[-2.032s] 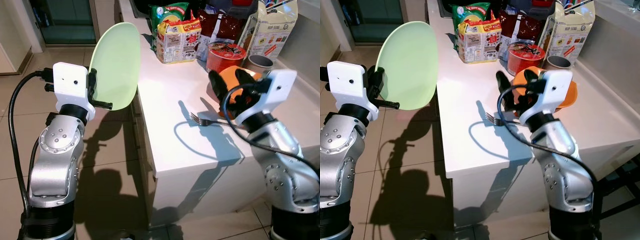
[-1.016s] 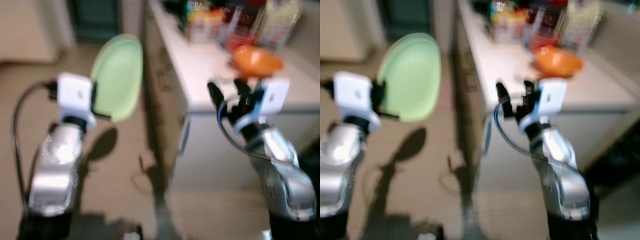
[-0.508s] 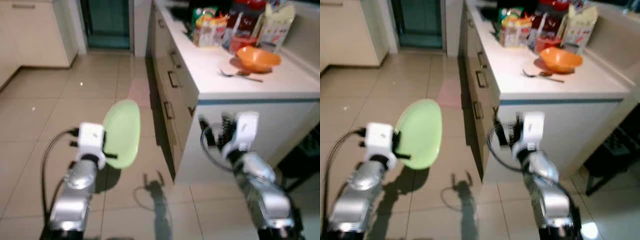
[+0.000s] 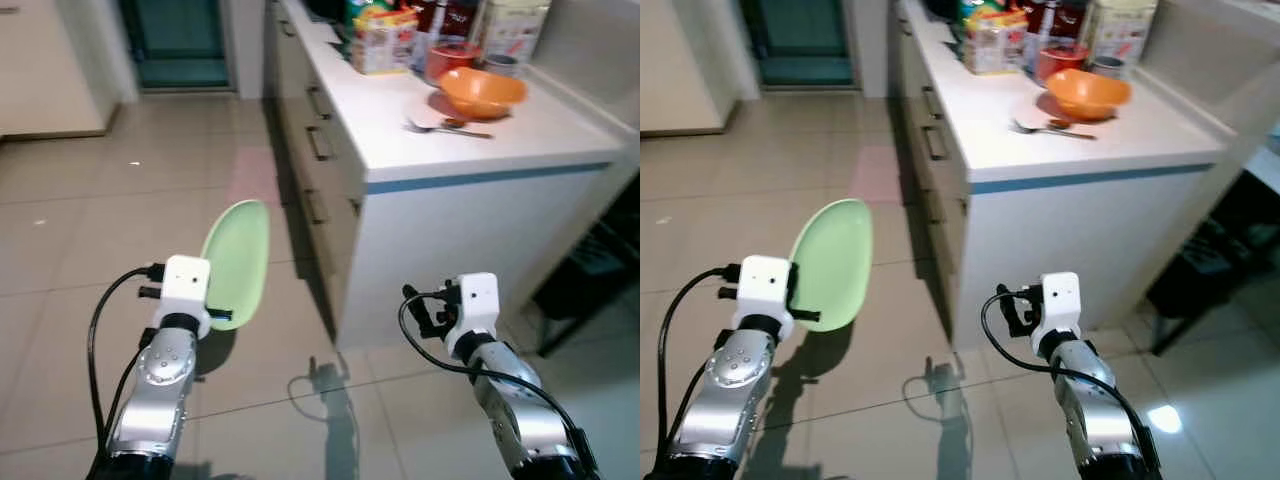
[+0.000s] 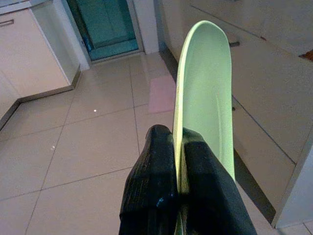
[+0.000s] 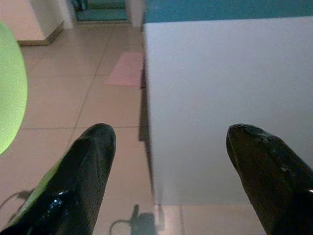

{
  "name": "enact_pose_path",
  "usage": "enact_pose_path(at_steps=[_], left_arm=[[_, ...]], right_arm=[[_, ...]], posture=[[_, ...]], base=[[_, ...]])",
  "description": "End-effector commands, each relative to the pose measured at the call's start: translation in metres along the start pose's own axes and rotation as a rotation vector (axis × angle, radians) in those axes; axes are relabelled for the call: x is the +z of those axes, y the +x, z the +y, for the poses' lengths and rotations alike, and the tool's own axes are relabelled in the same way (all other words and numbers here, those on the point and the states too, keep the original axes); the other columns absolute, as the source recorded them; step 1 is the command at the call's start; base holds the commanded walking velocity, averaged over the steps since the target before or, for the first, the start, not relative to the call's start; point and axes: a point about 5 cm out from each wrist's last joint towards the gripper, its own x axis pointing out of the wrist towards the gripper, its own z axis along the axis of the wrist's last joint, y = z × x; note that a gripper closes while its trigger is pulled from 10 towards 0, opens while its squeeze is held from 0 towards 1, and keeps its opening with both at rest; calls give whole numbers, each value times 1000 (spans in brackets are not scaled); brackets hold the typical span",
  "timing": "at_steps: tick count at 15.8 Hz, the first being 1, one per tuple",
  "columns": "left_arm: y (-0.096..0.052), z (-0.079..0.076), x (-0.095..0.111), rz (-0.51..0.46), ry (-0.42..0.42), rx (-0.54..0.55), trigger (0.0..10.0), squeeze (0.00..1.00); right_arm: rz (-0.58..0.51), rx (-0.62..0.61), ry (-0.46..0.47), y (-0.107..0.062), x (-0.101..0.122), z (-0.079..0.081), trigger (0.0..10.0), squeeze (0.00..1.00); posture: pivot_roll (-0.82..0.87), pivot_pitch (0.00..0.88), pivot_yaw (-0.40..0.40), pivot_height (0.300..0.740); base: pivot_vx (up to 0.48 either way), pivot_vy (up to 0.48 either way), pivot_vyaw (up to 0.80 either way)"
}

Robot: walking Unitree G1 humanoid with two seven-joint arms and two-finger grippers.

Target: Setting the table

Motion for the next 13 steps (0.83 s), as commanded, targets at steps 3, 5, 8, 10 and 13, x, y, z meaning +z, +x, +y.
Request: enact_pose_path(at_steps=[3,5,8,10,13], left_arm=[[8,-10,19,-88,35,-36,10000,0],[10,-12,19,-89,27,-33,10000,0],[13,-14,19,-93,31,-29,10000,0],[13,-14,20,-95,32,-28,10000,0],[15,-15,22,-101,36,-28,10000,0]], right_arm=[[-36,4,-42,5,10,-6,10000,0],[-38,-4,-33,7,9,-8,10000,0],[-49,-19,-35,10,11,-11,10000,0],[-51,-28,-38,10,12,-14,10000,0],[-55,-50,-42,11,13,-18,10000,0]], posture=[[17,0,-43,740],[15,0,-44,740],[14,0,-43,740],[12,0,-41,740],[7,0,-37,740]], base=[[0,-469,0],[0,-472,256],[0,-472,602],[0,-471,609],[0,-472,606]])
